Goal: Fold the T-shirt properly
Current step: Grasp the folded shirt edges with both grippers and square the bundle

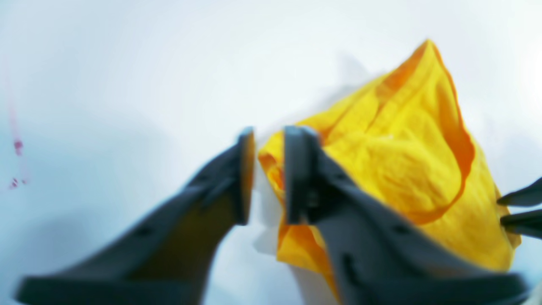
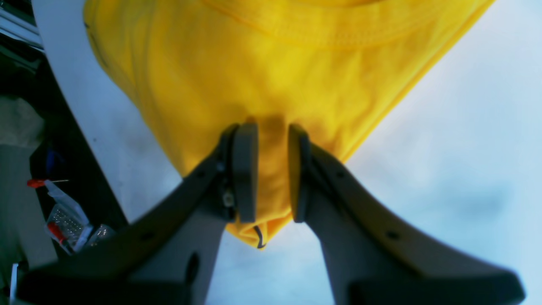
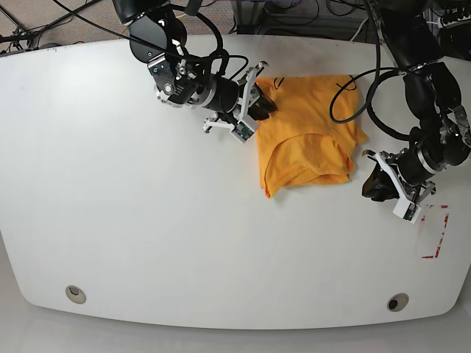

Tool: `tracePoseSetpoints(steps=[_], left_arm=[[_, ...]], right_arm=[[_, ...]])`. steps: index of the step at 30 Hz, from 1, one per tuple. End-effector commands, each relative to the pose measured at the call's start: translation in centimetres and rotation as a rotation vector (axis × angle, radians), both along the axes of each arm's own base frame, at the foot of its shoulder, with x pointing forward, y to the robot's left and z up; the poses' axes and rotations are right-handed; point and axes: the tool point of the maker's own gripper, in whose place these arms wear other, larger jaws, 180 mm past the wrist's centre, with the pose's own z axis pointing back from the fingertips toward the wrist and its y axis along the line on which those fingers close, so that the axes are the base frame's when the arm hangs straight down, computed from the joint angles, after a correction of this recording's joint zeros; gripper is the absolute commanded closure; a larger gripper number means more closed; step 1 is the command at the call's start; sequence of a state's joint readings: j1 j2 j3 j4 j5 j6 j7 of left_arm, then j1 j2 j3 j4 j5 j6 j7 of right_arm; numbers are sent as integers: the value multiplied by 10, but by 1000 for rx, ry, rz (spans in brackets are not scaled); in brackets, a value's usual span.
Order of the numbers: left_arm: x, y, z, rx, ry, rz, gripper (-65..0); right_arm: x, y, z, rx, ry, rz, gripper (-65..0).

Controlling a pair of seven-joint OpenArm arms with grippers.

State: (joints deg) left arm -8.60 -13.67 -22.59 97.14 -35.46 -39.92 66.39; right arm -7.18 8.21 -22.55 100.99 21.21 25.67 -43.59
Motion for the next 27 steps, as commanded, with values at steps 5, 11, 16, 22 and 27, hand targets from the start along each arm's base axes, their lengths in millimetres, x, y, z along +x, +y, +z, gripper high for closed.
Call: tracePoseSetpoints(steps=[5,11,16,22,27], left_arm=[[-13,14,-4,30,10,6,-399],[-50,9,-36,30,108,-10,-403],[-85,-25,-30,10,93,-99,-403],[-109,-58,-42,-1,141,-197,-399],[-113,-86,-45,-67,141,-233,-303]], right_arm=[[13,6,29,64,-76,-8,-140],[21,2,38,72,-104,-30,-273],[31,-3,62,104,-164,-64,-273],[50,-1,62,105,-171,-79,-270],[65,-5,69,105,-197,-97,-270]])
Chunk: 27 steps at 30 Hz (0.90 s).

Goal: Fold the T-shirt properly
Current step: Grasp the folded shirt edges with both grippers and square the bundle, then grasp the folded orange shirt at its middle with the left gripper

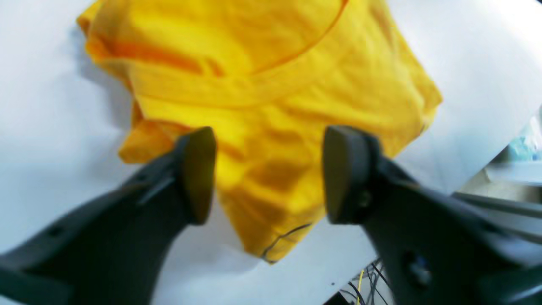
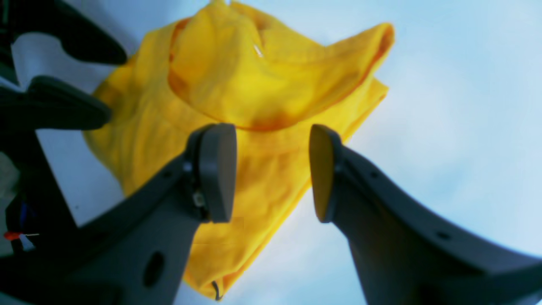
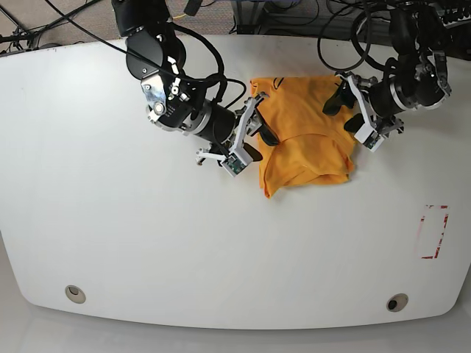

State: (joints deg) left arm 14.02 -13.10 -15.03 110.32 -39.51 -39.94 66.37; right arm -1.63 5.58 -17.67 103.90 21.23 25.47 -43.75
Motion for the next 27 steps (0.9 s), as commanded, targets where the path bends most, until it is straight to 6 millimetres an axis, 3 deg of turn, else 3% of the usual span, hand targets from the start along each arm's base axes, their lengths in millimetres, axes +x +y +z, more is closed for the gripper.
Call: tracePoseSetpoints(steps=[1,6,9,15,19,23,27], left_arm=[[5,-24,14,-84,-57,-24,-300],[21,-62,25,-182,-98,-1,-314],[36,-78,24,-204,-84,115,-365],[54,-107,30,-195,-182,223,-371],[57,-125,26,-115,-286,254,-371],[52,-131,23,-72,-402,292,-372],[51,-112,9,-13,-482,395,-372]], right_arm=[[12,-2,19,49,-50,-23,-270],[28,-30,26,121,-26,-114,-274],[37,-61,21,161,13,-183,-274],[49,-126,20,235,49,-337,-274],[53,-155,15,216,55,-396,-276],[54,-176,9,203,64,-444,-276],[52,-180,7,202,69,-457,-276]])
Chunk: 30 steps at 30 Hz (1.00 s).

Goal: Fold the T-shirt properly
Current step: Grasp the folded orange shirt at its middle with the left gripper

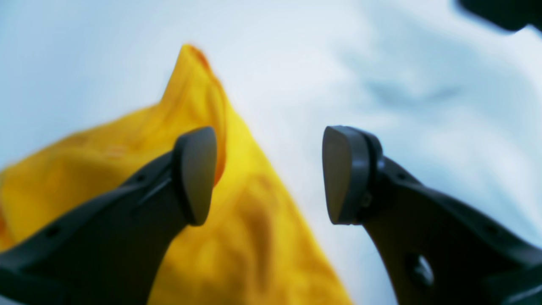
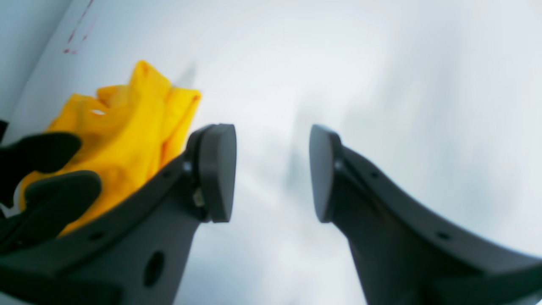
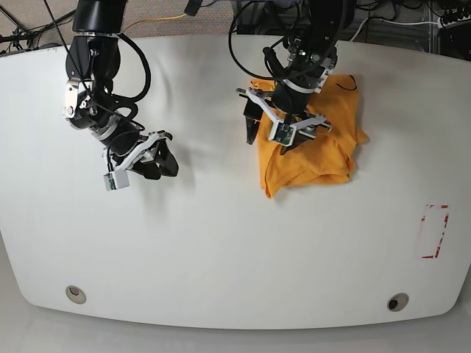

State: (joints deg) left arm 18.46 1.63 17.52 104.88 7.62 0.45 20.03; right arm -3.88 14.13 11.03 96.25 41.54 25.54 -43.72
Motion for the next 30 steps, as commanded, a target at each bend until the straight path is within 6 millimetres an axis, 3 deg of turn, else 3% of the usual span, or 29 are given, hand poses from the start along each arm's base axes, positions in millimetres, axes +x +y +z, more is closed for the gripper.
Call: tracePoseSetpoints(steps=[1,5,12,18,23,30], left_arm=[[8,13,4,16,-88,73,-372],[-2,24,-7,25,-127,122,-372],[-1,46,18,26,-204,167,-372],[-3,58,17,40,-199,194,-372],[-2,61,-16,71,-129,190,-372],[-6,63,-78,122,12,174,-372]], right_arm=[[7,0,16,13,-56,5,-276],[4,0,13,11,-47,7,-276],[0,3,8,15,-33,10,-276],[-1,2,6,11,-28,12,-276],[-1,4,6,15,-28,11,-276],[-1,4,7,17,-30,11,-276]])
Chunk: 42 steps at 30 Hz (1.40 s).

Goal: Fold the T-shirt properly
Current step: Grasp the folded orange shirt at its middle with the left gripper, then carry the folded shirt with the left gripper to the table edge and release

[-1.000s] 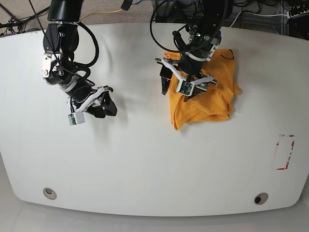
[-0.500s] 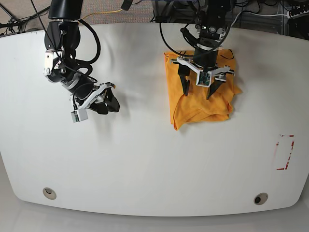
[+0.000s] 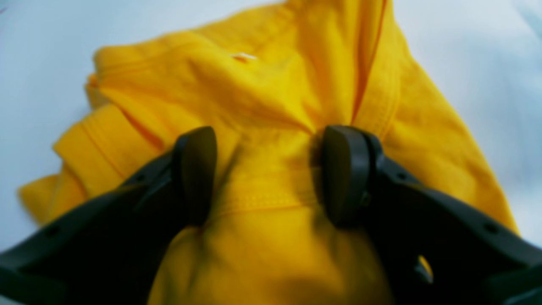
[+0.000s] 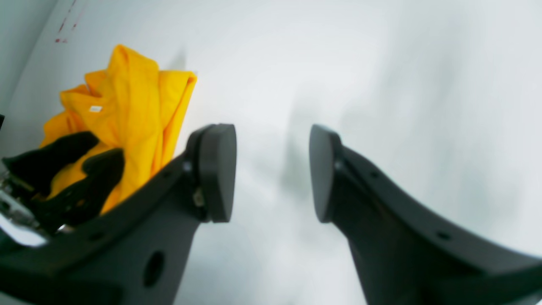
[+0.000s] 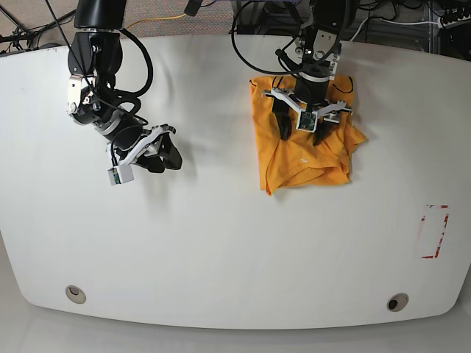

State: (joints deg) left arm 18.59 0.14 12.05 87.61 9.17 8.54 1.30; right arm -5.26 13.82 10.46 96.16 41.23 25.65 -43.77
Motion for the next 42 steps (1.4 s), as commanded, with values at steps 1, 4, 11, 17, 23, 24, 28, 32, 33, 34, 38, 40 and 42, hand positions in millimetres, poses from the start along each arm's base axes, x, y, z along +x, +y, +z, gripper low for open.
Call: tracePoseSetpoints(steps=[1,4,11,17,23,24,28,32,33,34,38,40,42], left_arm=[[-7,4,-25,23,82,7,-372],[-8,27,-31,54,97,38,-372],[-9,112,-32,107,143,33,-372],[-9,209,-18,171,181,42,-372],[-25,302,-14,254,264,128,-372],[-23,315,-10,254,262,145,-372],[-23,368,17,214,238,217,-372],[-13,393,50,192,174,245,-372],[-10,393,56,191,160,242,-372],[-6,393,63,197,149,235,-372],[11,373,87,202,128,165,-372],[21,354,101,212,111,106,-372],[30,331,116,232,76,57,-372]], right_arm=[[9,0,17,16,-60,1,-276],[8,0,17,16,-58,1,-274],[7,-1,17,14,-58,2,-273],[4,-1,15,12,-52,3,-271],[3,0,14,15,-49,2,-271],[3,0,14,15,-49,2,-271],[2,2,13,21,-47,4,-271],[2,2,13,21,-46,4,-271],[2,2,13,21,-46,4,-271],[2,2,13,21,-46,4,-271],[2,2,12,18,-45,4,-270],[2,1,13,18,-49,2,-270],[3,-1,12,7,-49,1,-270]])
